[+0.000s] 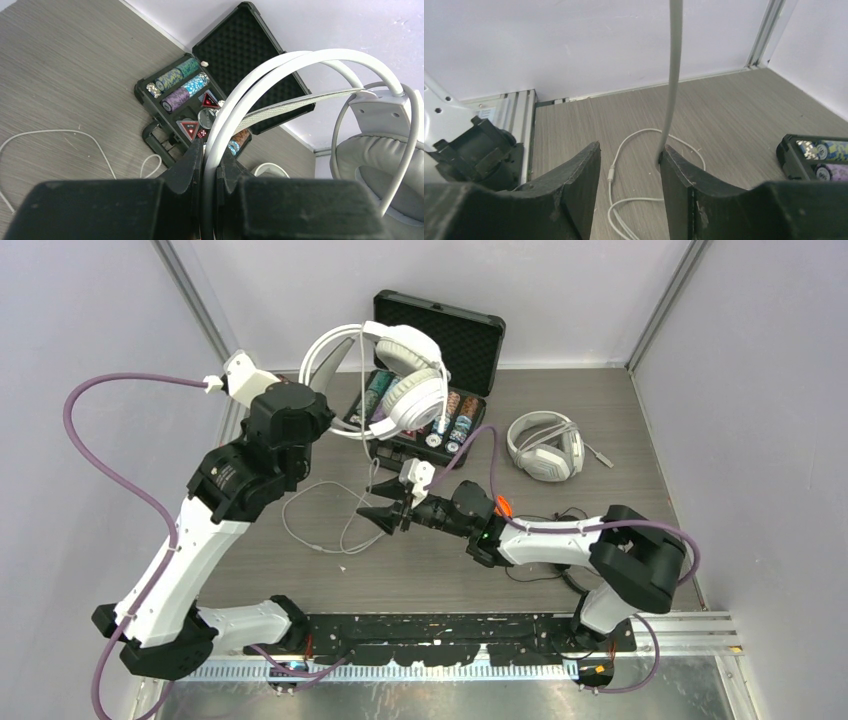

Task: Wrap the headphones
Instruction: Wrap the headphones cable around the headphones.

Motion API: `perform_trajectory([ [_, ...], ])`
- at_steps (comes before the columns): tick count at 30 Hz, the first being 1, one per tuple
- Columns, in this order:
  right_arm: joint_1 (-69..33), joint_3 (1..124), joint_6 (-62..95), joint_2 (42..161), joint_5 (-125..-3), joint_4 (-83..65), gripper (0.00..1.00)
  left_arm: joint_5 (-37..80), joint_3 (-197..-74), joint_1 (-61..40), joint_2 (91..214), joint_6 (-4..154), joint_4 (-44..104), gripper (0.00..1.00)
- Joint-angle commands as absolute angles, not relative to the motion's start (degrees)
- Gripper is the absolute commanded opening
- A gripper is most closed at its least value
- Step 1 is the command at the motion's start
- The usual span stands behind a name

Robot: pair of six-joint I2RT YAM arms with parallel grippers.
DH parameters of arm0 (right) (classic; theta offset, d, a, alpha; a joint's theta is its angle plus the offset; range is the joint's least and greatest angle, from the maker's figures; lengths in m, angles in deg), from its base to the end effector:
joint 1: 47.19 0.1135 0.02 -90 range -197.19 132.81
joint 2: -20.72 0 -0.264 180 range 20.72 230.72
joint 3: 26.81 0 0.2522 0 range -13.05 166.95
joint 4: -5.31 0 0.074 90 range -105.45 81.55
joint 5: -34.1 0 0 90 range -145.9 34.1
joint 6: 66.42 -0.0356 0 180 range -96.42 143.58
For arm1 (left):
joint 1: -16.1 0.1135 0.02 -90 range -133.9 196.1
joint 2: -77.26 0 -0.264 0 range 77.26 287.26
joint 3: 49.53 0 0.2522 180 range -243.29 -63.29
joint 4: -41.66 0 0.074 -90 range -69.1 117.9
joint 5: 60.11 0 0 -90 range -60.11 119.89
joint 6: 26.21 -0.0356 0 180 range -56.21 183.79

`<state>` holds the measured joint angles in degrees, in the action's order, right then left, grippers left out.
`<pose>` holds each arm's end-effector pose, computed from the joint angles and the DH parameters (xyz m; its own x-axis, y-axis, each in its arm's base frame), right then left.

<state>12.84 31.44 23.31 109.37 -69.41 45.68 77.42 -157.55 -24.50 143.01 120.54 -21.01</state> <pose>0.1618 0.2972 0.2686 0.0820 0.1513 -0.9851 -0.9577 0.2857 -0.0358 0.1614 -0.1038 0.4897 -0.0736 -0.6806 -0.7289 -0.2682 0.7175 -0.6429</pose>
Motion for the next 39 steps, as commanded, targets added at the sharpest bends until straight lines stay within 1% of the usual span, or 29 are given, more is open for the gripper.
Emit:
perform_trajectory([
  [1, 11.99, 29.87, 26.18, 112.33, -67.09, 60.67, 0.55, 76.55, -160.86, -24.51, 141.35, 125.27, -16.61, 0.0],
  [7, 9.16, 29.66, 25.39, 118.38, -69.2, 71.56, 0.6, 74.98, -162.32, -24.51, 141.22, 125.53, -17.34, 0.0],
  [14, 6.87, 33.44, 26.59, 121.5, -72.05, 72.1, 0.59, 73.95, -162.59, -24.51, 140.64, 126.48, -18.05, 0.0],
  [20, 6.7, 36.1, 25.81, 123.92, -78.32, 72.06, 0.6, 73.44, -163.2, -24.51, 140.94, 126.52, -17.98, 0.0],
  [28, 6.76, 39.63, 23.64, 129.05, -78.67, 74.04, 0.6, 71.94, -163.66, -24.51, 141.37, 127.2, -17.93, 0.0],
  [31, 6.86, 41.23, 21.49, 130.3, -79.19, 74.03, 0.58, 71.29, -163.75, -24.51, 141.44, 127.54, -17.98, 0.0],
  [32, 6.79, 41.41, 21.13, 130.58, -79.21, 74.0, 0.54, 71.12, -163.75, -24.51, 141.37, 127.52, -17.94, 0.0],
  [33, 6.7, 41.33, 20.94, 130.65, -78.78, 74.0, 0.46, 71.0, -163.75, -24.51, 141.29, 127.46, -17.9, 0.0],
  [36, 5.78, 39.74, 19.63, 130.02, -76.27, 74.07, 0.09, 71.05, -164.09, -24.51, 141.15, 125.38, -17.26, 0.0],
  [37, 5.33, 38.96, 19.1, 129.63, -75.66, 74.01, 0.03, 71.37, -164.36, -24.51, 141.05, 124.21, -16.99, 0.0],
  [39, 4.24, 37.47, 18.16, 128.68, -74.82, 74.03, 0.0, 71.77, -164.81, -24.53, 140.8, 121.69, -16.3, 0.0],
])
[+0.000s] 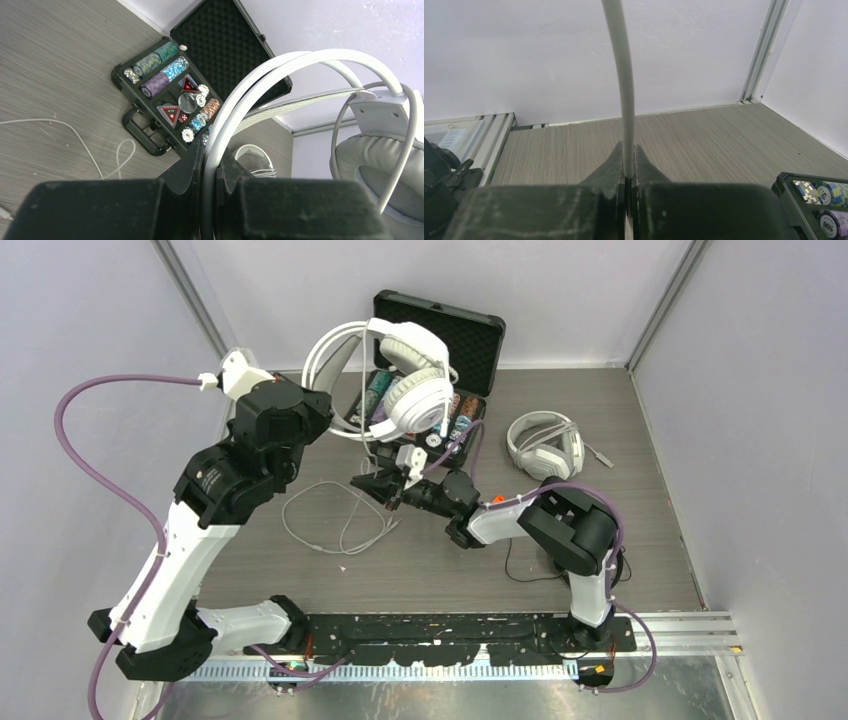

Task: Wrap the headphones
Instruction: Wrap the headphones cable around the headphones.

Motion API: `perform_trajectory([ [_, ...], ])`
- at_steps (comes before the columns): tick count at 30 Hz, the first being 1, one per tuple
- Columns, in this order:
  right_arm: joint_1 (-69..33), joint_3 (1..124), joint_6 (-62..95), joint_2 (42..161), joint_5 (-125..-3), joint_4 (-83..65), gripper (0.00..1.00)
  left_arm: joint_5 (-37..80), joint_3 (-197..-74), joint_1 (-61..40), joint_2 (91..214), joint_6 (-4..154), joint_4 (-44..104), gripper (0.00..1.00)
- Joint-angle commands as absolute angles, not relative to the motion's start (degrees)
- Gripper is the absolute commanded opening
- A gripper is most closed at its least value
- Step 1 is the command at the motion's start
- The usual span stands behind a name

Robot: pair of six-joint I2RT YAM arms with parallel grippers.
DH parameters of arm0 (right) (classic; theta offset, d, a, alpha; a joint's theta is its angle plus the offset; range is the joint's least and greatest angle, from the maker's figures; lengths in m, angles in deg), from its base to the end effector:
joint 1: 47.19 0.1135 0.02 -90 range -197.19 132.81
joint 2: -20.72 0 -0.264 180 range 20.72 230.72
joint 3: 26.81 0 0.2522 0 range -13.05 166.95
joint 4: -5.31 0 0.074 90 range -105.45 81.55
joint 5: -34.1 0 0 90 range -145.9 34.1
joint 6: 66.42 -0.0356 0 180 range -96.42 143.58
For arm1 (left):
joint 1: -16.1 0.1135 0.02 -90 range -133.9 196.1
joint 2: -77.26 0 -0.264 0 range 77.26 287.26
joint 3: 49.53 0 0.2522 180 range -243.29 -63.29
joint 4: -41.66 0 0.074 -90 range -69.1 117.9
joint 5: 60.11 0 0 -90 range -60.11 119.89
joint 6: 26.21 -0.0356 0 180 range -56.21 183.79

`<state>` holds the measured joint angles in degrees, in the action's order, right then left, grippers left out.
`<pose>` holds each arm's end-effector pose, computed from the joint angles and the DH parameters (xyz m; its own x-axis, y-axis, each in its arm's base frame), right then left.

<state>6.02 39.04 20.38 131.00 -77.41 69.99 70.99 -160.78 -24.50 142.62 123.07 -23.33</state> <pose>0.2244 0.3218 0.2217 0.1539 0.2925 -0.9438 -0.9612 0.2658 -0.0743 0.1525 -0.0999 0.5016 -0.1430 -0.7306 -0.6676 -0.2040 0.6819 -0.7025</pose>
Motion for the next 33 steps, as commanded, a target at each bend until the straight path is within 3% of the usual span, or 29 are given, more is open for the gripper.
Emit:
perform_trajectory([
  [1, 3.7, 36.63, 17.87, 128.2, -74.8, 74.0, 0.0, 71.38, -165.07, -24.51, 140.62, 120.65, -15.71, 0.0],
  [14, -4.8, 30.57, 9.49, 120.85, -72.61, 74.0, 0.0, 50.31, -170.79, -24.51, 141.59, 100.82, -17.74, 0.0],
  [20, -7.89, 25.67, 8.47, 115.46, -71.94, 74.0, 0.01, 45.3, -178.64, -24.42, 145.13, 92.29, -27.35, 0.0],
  [25, -9.04, 22.95, 7.48, 112.02, -71.28, 74.0, 0.01, 40.99, -181.9, -23.65, 147.6, 90.37, -31.55, 0.0],
  [33, -10.98, 21.96, 4.31, 109.0, -72.04, 73.76, 0.0, 22.0, -181.88, -16.72, 148.97, 89.62, -31.5, 0.0],
])
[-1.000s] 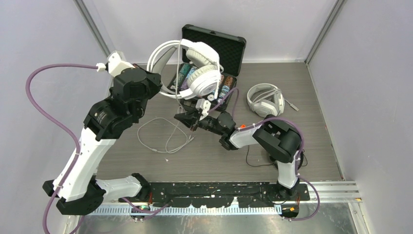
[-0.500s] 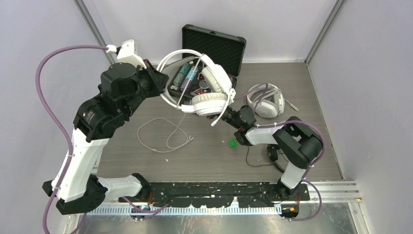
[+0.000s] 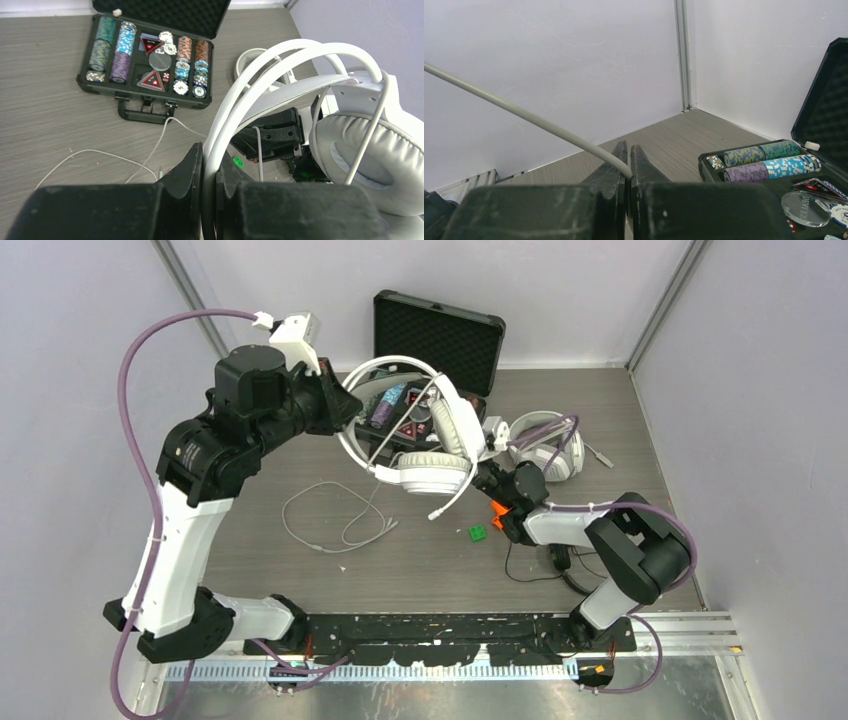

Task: Wrap the headphones
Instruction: Wrap the headphones cable around the headphones.

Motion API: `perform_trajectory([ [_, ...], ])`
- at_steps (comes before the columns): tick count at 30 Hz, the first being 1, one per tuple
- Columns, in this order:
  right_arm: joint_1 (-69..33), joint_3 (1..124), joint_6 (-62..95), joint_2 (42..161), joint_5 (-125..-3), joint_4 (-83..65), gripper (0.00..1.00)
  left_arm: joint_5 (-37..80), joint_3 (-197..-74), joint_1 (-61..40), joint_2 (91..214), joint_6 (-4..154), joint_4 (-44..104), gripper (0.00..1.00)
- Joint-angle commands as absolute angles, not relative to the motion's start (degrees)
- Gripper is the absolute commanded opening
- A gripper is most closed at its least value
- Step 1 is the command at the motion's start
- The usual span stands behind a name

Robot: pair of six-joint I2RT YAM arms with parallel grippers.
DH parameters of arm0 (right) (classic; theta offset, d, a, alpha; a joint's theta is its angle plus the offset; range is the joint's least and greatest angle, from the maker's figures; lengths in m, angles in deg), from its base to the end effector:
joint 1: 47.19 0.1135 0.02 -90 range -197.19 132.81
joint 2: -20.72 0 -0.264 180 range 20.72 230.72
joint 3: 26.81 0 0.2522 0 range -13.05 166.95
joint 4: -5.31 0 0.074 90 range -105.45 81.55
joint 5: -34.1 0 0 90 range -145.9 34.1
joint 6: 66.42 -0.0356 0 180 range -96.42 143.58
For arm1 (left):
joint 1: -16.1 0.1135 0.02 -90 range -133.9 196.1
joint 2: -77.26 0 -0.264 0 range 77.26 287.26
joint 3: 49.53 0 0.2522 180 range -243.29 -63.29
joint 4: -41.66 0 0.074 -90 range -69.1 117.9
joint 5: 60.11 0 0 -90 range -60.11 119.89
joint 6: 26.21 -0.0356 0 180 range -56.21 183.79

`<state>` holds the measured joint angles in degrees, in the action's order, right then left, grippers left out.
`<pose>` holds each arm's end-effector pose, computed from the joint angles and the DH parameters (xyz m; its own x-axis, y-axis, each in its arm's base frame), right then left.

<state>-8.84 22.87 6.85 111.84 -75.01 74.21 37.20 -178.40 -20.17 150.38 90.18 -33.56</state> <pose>0.2357 0.2013 0.2602 0.1120 0.4354 -0.8932 -0.8837 0.4547 0.1109 0.1545 -0.1078 0.5382 -0.4585 -0.2104 -0.8634 0.3196 0.8676 -0.3811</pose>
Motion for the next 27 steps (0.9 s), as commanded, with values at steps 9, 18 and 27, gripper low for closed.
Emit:
perform_trajectory([
  [9, -13.26, 21.62, -4.63, 94.31, -79.24, 52.41, 0.01, 9.05, -172.91, -13.08, 149.66, 57.09, -33.04, 0.0],
  [18, -13.24, 25.76, -6.27, 84.97, -84.92, 23.9, 0.0, 1.89, -162.22, -13.08, 150.55, 30.54, -37.56, 0.0],
  [27, -13.28, 32.25, -2.99, 80.76, -92.32, 1.77, 0.0, 14.87, -164.39, -13.08, 154.17, 20.99, -38.01, 0.0],
])
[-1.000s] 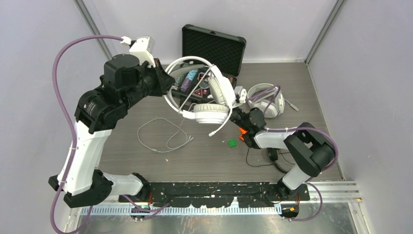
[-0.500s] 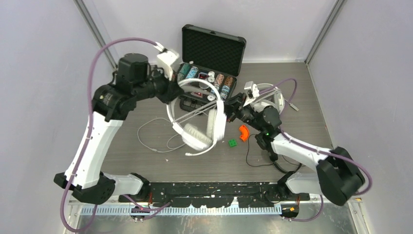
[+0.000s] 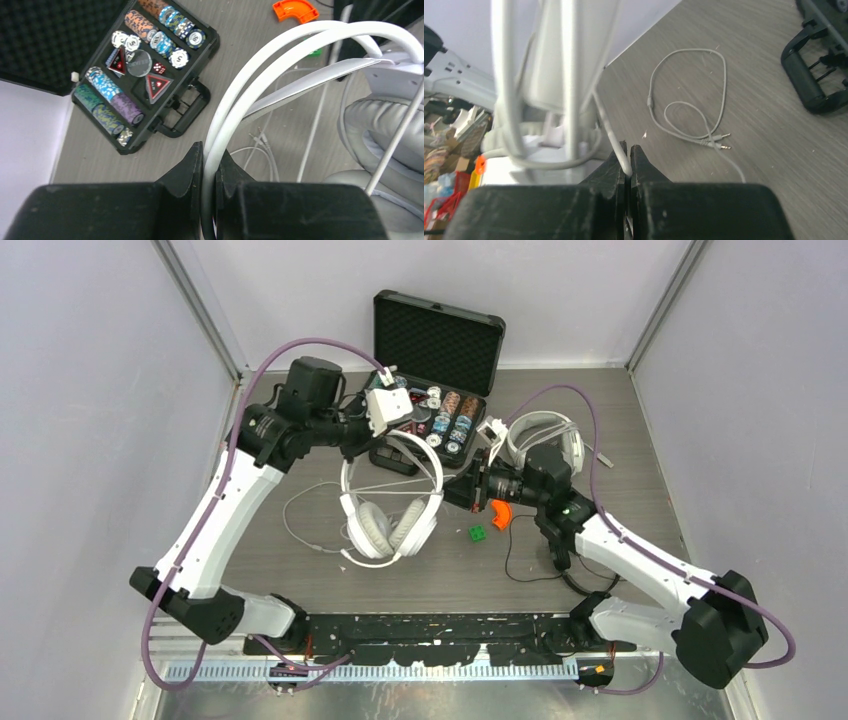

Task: Wrap the headphones
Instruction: Wrap the headphones cable around the headphones.

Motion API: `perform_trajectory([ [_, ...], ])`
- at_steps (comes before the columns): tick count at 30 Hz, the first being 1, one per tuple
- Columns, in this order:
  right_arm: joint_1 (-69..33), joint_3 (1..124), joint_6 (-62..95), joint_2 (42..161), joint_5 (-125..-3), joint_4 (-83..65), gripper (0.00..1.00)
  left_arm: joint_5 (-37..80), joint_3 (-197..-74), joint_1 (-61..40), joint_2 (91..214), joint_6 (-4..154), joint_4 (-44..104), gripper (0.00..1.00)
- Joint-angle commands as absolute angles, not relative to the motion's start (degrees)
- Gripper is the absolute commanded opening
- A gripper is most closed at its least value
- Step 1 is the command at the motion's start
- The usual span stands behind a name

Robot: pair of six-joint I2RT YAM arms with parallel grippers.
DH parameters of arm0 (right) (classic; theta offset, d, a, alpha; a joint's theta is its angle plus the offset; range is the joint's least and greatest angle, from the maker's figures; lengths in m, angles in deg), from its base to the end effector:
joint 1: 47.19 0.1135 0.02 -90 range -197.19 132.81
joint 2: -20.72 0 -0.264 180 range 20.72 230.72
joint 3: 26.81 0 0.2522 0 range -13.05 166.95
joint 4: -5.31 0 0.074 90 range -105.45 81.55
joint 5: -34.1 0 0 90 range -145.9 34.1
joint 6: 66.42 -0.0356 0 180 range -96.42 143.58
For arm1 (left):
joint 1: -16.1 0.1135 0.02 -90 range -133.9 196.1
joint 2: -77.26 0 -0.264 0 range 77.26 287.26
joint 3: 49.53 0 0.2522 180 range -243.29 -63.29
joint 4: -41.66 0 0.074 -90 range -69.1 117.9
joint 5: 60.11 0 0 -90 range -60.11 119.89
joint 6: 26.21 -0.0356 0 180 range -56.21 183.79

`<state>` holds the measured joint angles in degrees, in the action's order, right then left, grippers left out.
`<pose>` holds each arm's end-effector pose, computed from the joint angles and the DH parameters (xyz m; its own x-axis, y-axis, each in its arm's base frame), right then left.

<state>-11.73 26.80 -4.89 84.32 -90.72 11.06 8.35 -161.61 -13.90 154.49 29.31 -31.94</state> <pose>0.1950 0.1639 0.2986 -0.5011 0.1236 -0.8565 -0.7977 0.3179 0.5125 0.2118 -0.1374 0.4480 -0.0432 0.6330 -0.7730 0.8947 0.3688 0.2521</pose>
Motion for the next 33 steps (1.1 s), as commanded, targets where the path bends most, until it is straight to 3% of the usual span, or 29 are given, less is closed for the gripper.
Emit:
perform_trajectory([
  [1, -13.3, 32.85, -2.78, 80.69, -93.43, 0.47, 0.0, 15.17, -164.13, -13.05, 153.93, 20.47, -36.98, 0.0],
  [8, -13.35, 35.97, -4.26, 81.19, -100.61, -3.85, 0.03, 18.14, -158.87, -13.04, 150.6, 17.99, -29.33, 0.0],
  [20, -13.28, 36.44, -14.34, 85.55, -114.28, 6.91, 0.09, 22.17, -157.42, -13.08, 150.09, 15.31, -27.07, 0.0],
  [27, -13.32, 39.97, -15.29, 87.54, -116.71, 5.47, 0.06, 21.61, -153.73, -13.04, 148.88, 11.7, -20.65, 0.0],
  [33, -13.33, 37.91, -26.81, 88.7, -118.65, 19.23, 0.11, 21.88, -149.7, -13.08, 147.14, 11.66, -12.58, 0.0],
])
